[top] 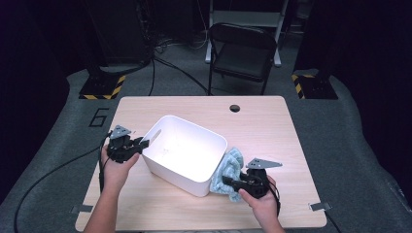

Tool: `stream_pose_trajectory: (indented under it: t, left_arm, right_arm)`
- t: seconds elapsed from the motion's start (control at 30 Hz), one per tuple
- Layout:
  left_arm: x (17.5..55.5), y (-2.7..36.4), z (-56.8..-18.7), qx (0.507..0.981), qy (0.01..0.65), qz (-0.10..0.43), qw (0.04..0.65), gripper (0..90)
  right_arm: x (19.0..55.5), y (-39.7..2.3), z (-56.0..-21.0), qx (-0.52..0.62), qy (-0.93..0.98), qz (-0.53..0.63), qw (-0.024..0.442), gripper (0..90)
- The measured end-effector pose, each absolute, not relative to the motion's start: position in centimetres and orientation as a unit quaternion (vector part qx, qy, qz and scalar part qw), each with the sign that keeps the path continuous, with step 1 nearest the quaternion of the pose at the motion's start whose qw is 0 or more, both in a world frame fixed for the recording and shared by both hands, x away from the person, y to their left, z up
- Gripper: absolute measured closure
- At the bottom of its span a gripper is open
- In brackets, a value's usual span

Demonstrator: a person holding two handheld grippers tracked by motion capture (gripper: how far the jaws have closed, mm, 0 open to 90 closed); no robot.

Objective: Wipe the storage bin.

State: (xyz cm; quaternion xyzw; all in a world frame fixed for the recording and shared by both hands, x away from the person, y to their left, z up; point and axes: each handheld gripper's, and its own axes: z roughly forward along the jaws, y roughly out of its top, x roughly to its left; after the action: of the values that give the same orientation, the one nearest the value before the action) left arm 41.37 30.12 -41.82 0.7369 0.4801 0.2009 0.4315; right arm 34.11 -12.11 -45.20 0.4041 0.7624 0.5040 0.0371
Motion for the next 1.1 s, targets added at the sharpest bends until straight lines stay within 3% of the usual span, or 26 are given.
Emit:
stream_pose_trajectory:
  t: [0.27,0.63,1.0,1.1]
  left_arm:
    - [40.6,29.3,-41.9,0.737,0.48,0.22,0.422,77.1]
    - [39.6,28.8,-42.0,0.733,0.482,0.229,0.423,77.3]
    - [39.4,28.6,-42.1,0.727,0.488,0.231,0.424,76.4]
    - [39.3,28.6,-42.1,0.727,0.488,0.233,0.424,76.3]
  right_arm:
    - [33.1,-11.6,-42.9,0.374,0.769,0.514,0.062,64.3]
    - [33.8,-10.5,-44.4,0.382,0.799,0.459,0.07,64.8]
    - [34.1,-10.2,-46.2,0.4,0.8,0.445,0.051,65.6]
    - [34.3,-10.5,-46.8,0.411,0.792,0.45,0.025,65.9]
